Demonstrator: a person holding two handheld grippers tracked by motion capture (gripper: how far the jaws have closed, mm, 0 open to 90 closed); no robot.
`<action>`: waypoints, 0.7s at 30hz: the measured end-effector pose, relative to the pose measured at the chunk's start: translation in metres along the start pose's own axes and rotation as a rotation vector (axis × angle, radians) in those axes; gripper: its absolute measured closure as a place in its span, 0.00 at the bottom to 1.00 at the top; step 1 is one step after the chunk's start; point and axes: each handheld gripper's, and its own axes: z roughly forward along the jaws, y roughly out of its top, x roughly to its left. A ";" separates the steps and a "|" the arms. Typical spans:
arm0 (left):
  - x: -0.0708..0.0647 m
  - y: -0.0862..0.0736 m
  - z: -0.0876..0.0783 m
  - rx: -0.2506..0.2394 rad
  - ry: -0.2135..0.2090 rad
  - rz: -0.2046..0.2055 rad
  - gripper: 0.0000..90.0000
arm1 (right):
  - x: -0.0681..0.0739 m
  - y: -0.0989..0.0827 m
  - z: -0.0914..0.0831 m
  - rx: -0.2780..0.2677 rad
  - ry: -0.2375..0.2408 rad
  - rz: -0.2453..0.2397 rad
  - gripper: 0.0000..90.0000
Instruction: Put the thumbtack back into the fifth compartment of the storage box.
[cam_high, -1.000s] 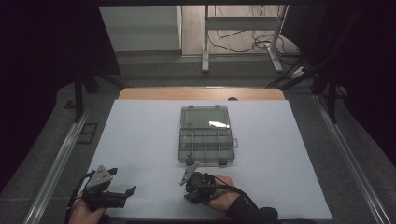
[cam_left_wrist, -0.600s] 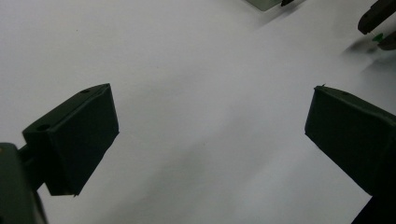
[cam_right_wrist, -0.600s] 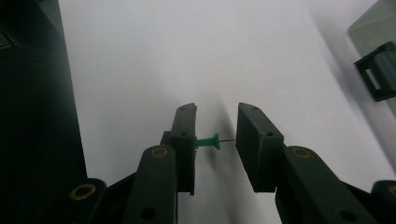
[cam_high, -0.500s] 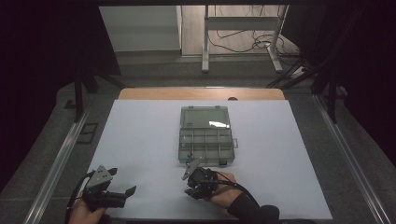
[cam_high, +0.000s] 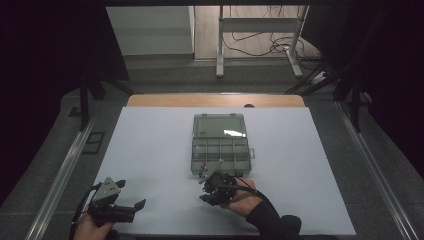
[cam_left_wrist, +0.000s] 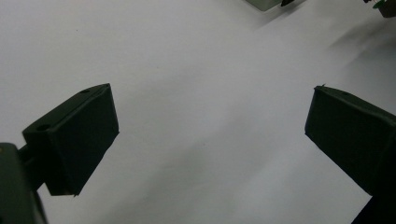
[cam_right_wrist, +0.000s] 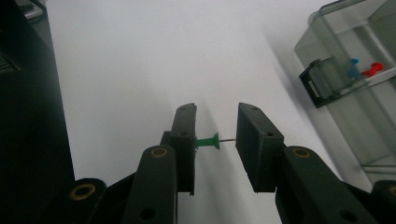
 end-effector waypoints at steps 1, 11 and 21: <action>0.000 0.000 0.000 0.000 0.000 0.000 0.03 | -0.001 0.001 -0.001 -0.004 -0.003 -0.001 0.76; 0.000 0.000 0.000 0.000 -0.001 -0.001 0.03 | -0.012 0.009 -0.007 -0.017 -0.022 0.013 0.76; 0.000 0.000 0.000 0.000 -0.002 -0.002 0.03 | -0.026 0.020 -0.011 -0.033 -0.039 0.030 0.76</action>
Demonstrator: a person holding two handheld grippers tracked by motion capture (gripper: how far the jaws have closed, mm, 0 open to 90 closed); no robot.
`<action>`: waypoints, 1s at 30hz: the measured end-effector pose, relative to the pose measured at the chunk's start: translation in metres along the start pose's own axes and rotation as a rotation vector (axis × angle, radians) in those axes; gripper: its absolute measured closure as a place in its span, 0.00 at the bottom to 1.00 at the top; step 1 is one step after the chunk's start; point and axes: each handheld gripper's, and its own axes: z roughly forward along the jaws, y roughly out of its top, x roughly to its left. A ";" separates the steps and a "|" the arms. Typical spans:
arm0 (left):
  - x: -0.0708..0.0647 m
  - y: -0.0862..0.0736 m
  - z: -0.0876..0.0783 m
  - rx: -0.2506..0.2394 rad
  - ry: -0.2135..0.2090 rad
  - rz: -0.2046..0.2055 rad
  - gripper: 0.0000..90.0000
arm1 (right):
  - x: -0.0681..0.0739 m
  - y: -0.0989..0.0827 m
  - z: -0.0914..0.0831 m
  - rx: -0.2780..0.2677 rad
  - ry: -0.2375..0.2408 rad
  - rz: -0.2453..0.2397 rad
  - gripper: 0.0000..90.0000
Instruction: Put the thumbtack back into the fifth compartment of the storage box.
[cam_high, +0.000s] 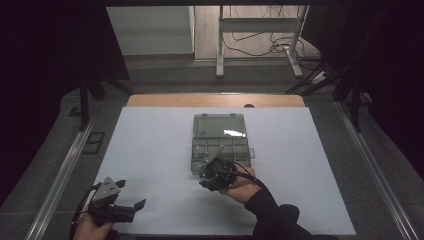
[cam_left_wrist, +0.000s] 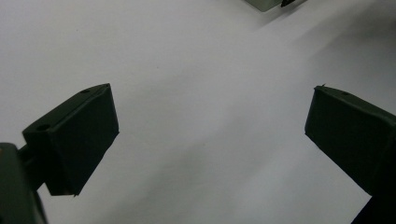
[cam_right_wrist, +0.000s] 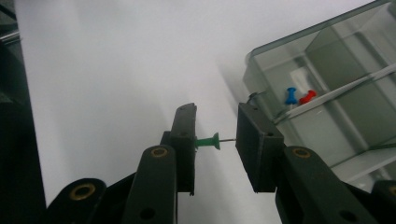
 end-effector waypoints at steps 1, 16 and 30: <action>0.000 0.000 0.000 0.000 0.000 0.000 0.03 | -0.001 0.001 0.000 -0.001 -0.002 0.003 0.76; 0.000 0.000 0.000 -0.002 -0.002 -0.001 0.03 | -0.017 0.011 0.000 -0.015 -0.034 0.033 0.76; 0.000 0.000 0.000 -0.005 -0.002 -0.001 0.03 | -0.030 0.017 0.005 -0.020 -0.062 0.058 0.76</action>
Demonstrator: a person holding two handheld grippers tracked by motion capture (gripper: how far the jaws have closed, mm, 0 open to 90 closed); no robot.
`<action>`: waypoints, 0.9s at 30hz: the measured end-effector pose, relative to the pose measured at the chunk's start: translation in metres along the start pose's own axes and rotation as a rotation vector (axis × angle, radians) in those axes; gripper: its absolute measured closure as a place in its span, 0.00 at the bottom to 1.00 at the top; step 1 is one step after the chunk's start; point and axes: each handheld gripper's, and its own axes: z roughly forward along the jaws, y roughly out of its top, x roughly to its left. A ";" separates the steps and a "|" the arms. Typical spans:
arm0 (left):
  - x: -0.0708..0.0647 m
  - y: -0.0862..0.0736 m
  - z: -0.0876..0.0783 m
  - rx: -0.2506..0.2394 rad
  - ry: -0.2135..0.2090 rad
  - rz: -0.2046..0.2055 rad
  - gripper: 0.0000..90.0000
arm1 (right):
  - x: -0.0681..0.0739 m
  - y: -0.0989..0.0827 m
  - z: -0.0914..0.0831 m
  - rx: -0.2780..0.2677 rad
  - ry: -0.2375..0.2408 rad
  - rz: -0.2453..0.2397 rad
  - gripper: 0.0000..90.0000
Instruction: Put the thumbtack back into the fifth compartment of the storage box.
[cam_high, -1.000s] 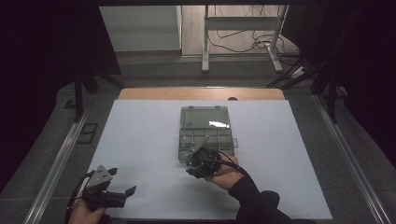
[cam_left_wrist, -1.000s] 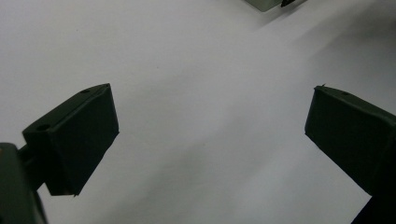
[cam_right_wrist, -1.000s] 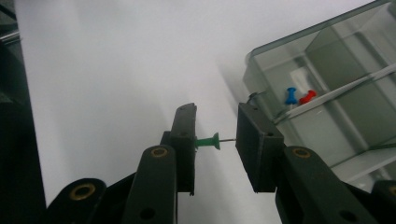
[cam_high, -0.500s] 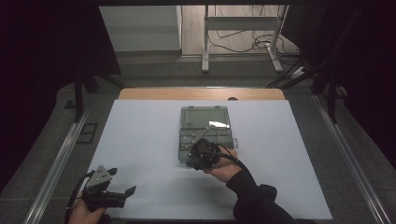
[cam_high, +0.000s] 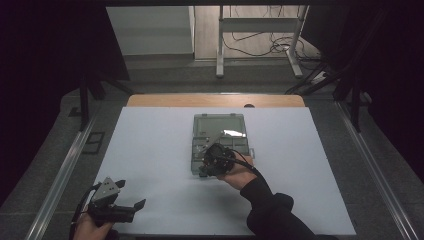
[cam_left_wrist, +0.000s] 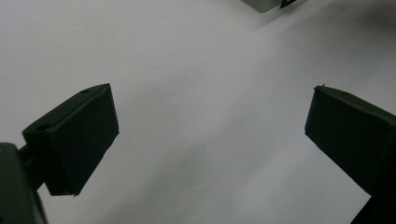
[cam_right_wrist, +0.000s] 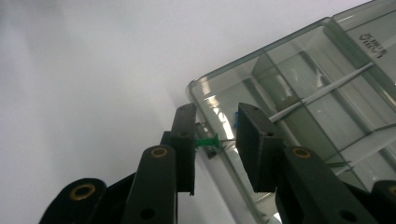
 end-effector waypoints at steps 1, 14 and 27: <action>0.000 0.000 0.000 0.001 0.000 0.001 0.03 | -0.001 0.001 0.000 -0.002 -0.002 -0.001 0.76; 0.000 0.000 0.000 -0.001 -0.002 -0.001 0.03 | -0.010 0.012 0.008 -0.006 -0.025 0.012 0.76; 0.000 0.000 0.000 -0.001 -0.004 -0.001 0.03 | -0.016 0.017 0.021 -0.006 -0.042 0.018 0.76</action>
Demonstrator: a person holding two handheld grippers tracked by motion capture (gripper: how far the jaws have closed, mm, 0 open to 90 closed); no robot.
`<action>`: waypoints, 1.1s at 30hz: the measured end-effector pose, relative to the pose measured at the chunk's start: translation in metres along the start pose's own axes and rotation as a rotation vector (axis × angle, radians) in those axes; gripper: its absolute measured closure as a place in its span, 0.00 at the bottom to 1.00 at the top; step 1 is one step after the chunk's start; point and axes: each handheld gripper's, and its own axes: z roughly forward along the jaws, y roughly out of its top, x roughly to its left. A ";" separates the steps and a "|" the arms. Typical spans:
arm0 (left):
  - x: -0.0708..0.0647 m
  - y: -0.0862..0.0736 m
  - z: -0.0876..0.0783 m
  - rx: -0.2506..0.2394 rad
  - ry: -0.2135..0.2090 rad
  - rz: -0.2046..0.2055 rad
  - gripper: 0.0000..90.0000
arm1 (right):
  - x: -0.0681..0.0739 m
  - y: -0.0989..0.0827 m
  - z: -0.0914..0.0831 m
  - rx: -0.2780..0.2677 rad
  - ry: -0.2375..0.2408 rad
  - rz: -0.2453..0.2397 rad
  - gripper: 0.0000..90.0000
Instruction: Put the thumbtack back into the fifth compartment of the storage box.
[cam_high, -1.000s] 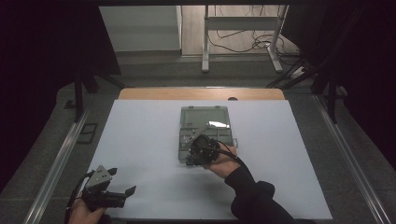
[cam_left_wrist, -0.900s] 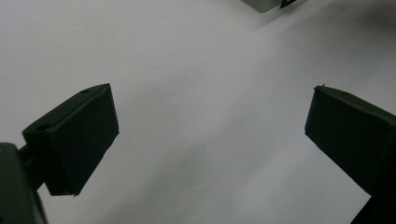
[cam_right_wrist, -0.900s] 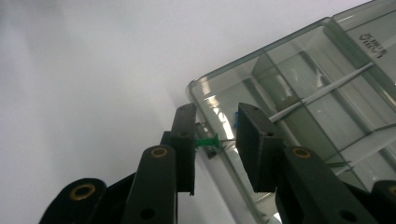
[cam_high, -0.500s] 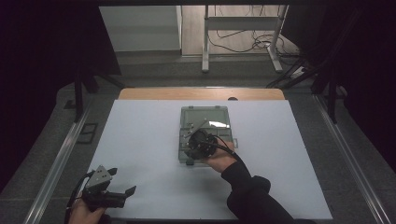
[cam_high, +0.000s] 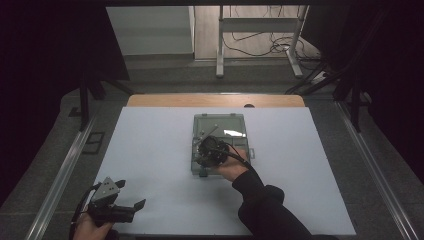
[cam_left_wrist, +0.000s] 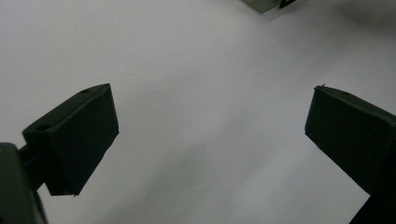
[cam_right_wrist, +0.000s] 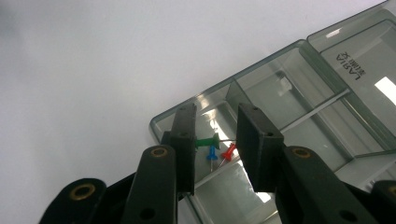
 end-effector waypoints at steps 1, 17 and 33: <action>0.000 0.000 0.000 0.000 0.000 0.000 0.03 | 0.000 0.000 0.001 0.002 -0.001 0.004 0.76; 0.000 0.000 0.000 0.000 -0.001 0.000 0.03 | -0.002 0.000 0.009 0.019 -0.005 0.013 0.65; 0.000 0.000 0.000 -0.001 -0.001 -0.001 0.03 | 0.000 -0.004 -0.001 -0.004 0.015 0.007 0.46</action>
